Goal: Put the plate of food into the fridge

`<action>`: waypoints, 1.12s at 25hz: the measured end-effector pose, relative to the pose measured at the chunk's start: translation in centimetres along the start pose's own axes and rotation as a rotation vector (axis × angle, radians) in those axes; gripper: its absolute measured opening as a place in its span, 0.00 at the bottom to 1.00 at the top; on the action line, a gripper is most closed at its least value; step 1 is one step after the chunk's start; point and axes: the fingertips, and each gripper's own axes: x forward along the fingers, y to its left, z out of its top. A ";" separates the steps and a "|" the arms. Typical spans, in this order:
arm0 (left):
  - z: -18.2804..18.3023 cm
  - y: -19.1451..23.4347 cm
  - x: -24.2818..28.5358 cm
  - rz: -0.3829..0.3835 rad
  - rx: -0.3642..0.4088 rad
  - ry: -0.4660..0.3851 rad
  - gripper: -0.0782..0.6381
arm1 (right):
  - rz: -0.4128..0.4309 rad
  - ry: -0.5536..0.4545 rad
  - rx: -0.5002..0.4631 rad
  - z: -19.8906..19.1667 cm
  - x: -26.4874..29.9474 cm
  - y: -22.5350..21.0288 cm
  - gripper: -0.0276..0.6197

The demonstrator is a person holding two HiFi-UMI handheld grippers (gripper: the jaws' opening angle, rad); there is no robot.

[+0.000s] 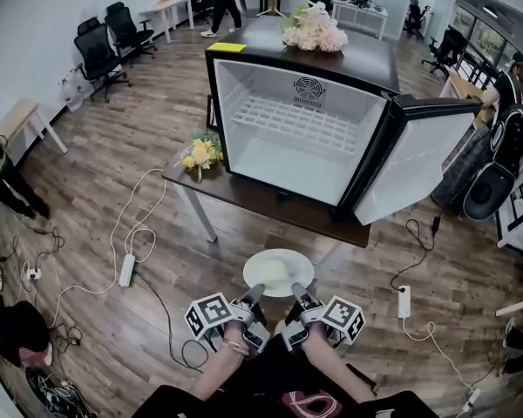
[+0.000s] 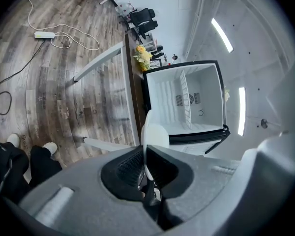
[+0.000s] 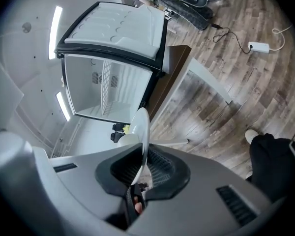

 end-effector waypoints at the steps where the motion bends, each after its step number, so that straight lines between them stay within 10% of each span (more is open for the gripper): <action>1: 0.0 -0.2 0.6 -0.001 -0.005 -0.002 0.14 | -0.001 0.002 -0.002 0.6 0.2 0.0 0.10; 28: -0.9 -2.0 7.7 0.006 -0.012 -0.019 0.14 | 0.018 0.009 -0.007 7.8 1.7 -0.9 0.10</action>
